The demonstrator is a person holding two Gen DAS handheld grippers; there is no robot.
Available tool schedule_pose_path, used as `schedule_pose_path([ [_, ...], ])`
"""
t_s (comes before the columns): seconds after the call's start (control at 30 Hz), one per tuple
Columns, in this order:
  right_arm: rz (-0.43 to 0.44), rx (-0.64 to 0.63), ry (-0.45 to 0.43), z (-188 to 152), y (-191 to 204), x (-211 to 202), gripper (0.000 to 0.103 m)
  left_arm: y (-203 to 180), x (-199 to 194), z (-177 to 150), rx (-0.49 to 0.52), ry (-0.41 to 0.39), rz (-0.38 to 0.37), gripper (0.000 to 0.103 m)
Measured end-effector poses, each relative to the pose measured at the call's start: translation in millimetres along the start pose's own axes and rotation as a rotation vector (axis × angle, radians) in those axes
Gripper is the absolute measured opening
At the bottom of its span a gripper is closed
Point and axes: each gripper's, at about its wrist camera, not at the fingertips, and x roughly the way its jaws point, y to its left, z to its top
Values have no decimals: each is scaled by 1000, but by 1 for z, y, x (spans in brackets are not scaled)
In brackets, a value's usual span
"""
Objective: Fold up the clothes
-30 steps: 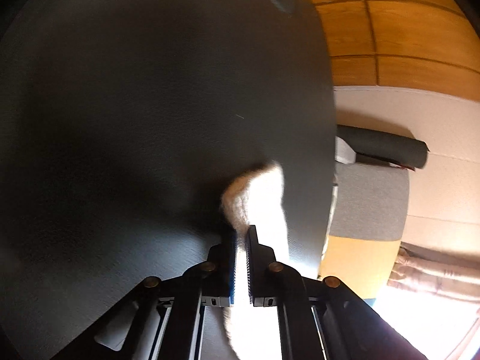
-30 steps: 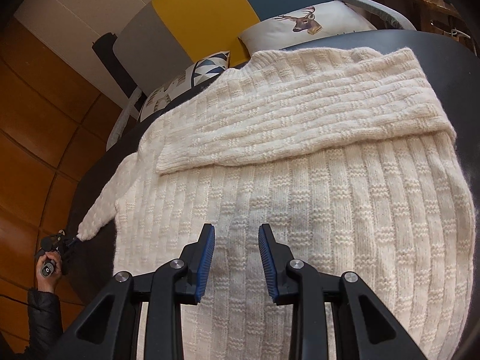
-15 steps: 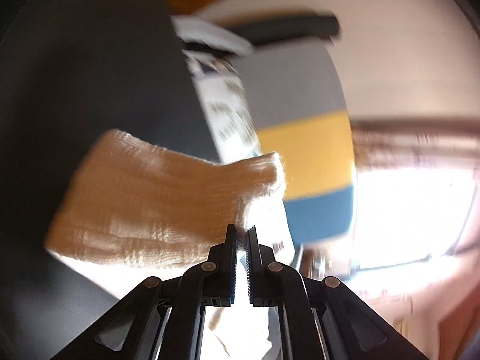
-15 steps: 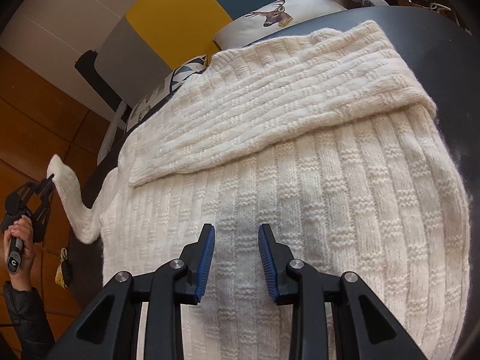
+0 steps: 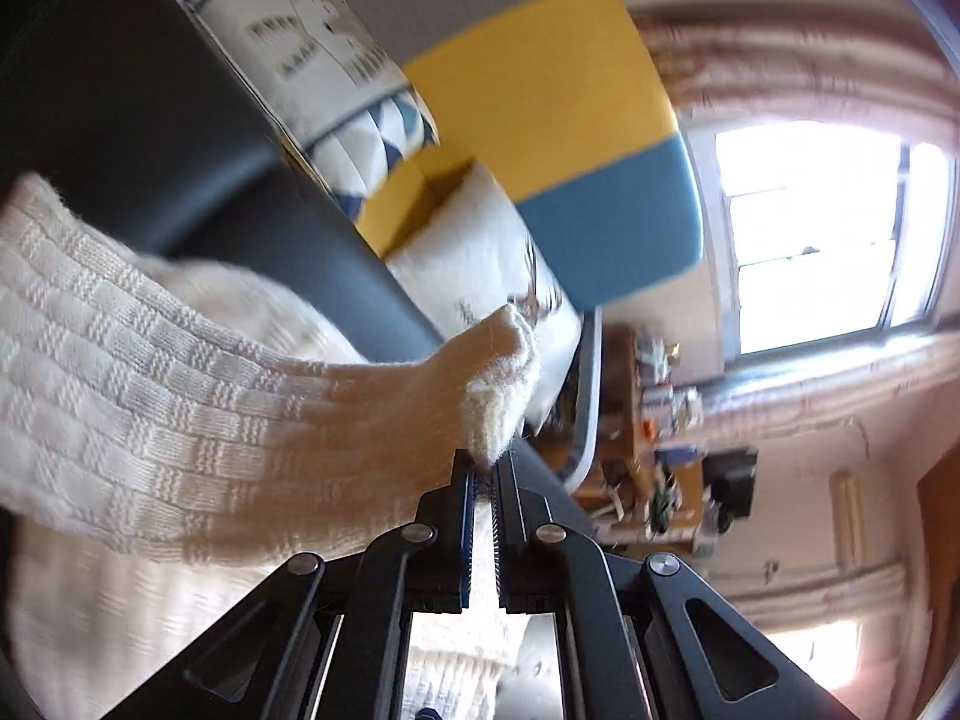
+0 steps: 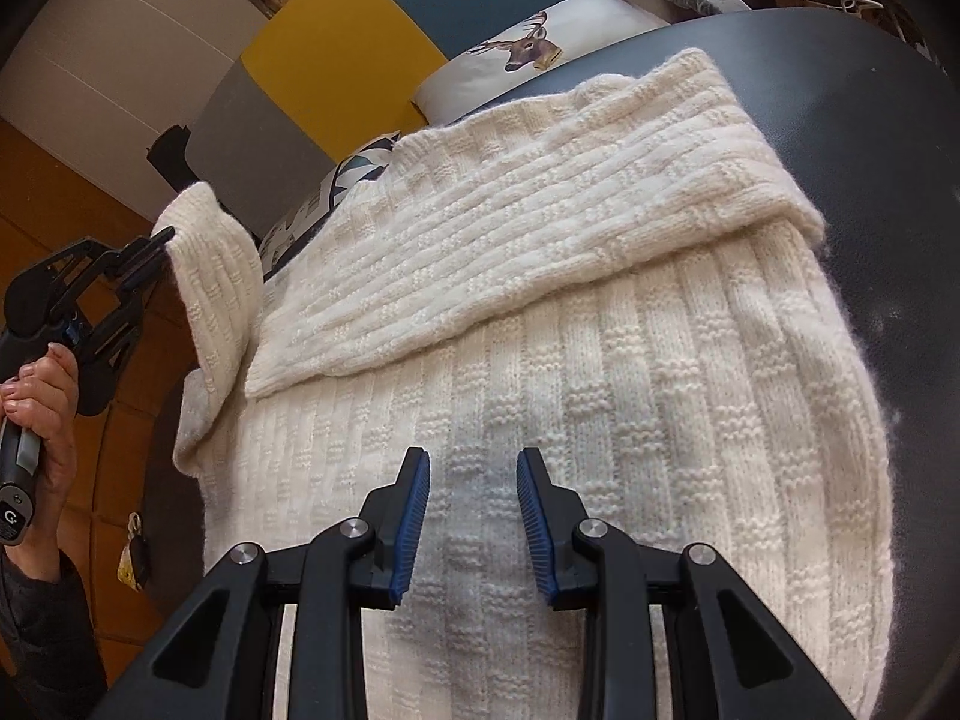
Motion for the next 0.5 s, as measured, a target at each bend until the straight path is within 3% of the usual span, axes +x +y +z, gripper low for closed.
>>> schedule_pose_path([
  [0.27, -7, 35, -32, 6, -20, -14, 30, -42, 68, -58, 163, 164, 41, 5],
  [0.5, -17, 75, -53, 10, -38, -25, 30, -55, 110, -112, 272, 273, 91, 5],
])
